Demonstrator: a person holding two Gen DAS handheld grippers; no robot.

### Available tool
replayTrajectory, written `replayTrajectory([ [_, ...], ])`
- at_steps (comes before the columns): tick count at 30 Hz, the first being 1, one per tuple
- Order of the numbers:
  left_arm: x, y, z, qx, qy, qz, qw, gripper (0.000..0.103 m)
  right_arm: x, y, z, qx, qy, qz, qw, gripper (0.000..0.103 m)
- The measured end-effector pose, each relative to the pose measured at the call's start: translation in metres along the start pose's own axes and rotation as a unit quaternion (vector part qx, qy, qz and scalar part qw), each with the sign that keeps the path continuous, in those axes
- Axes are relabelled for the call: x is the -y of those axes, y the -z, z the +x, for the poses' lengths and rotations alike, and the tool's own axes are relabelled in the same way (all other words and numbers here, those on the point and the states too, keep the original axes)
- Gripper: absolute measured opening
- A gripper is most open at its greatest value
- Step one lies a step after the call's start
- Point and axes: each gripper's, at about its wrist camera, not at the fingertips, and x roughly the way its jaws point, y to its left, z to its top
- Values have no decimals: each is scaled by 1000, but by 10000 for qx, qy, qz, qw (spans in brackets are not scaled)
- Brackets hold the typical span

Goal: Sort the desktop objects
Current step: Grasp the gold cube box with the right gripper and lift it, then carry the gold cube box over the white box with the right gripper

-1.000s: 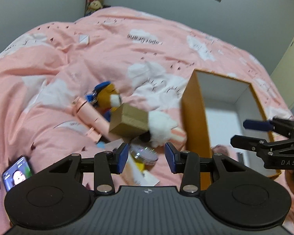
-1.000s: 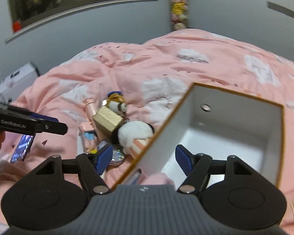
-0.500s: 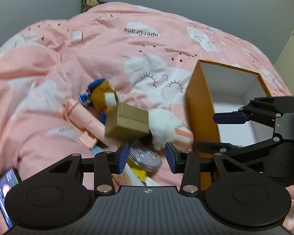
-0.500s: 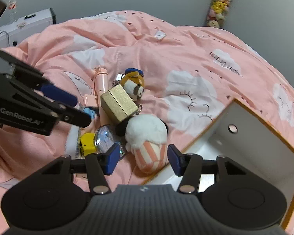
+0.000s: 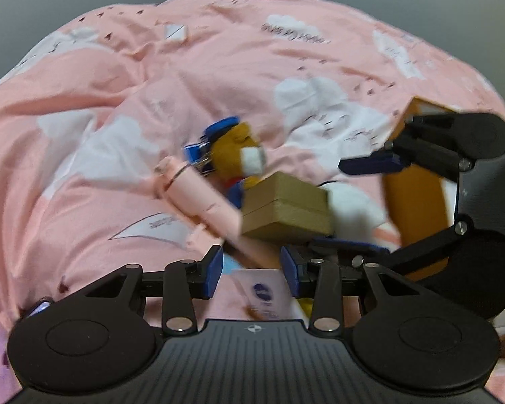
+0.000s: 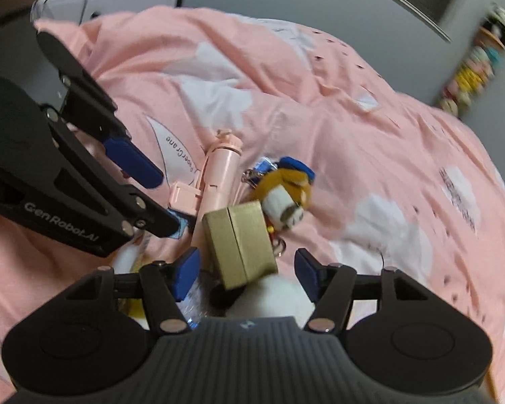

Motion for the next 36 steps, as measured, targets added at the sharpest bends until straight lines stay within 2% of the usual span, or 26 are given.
replayTrajectory([
  [4,-11,0,7,-243,-216,-100,9994,42,2,-7,17,-49,-84,-232,9997,64],
  [6,-17,1,8,-310,-204,-160,9992,42,3,-8,23,-97,-171,-192,9996,62],
  [7,-19,1,8,-297,-161,-179,9993,42,4,-9,25,-133,-226,-166,9995,62],
  [9,-18,1,5,-216,-107,-130,9996,42,4,-8,28,-204,-313,-99,9993,51],
  [11,-14,0,1,-90,-63,30,9999,41,4,-7,28,-243,-286,-44,9993,50],
  [15,-3,-4,-4,10,125,409,9991,42,11,-2,17,-194,-362,431,9982,49],
  [19,1,-11,-1,-116,505,487,9975,42,29,5,-14,84,-241,1188,9926,49],
  [22,3,-17,9,-283,738,421,9960,42,45,17,-48,370,-71,1783,9833,48],
  [26,7,-27,36,-814,1184,267,9893,45,66,44,-99,759,165,2615,9621,48],
  [31,5,-35,73,-1565,1054,-175,9819,46,73,85,-158,1097,677,3305,9349,48],
  [36,-6,-34,95,-2057,1313,-706,9672,47,67,120,-187,1041,1077,3725,9159,48],
])
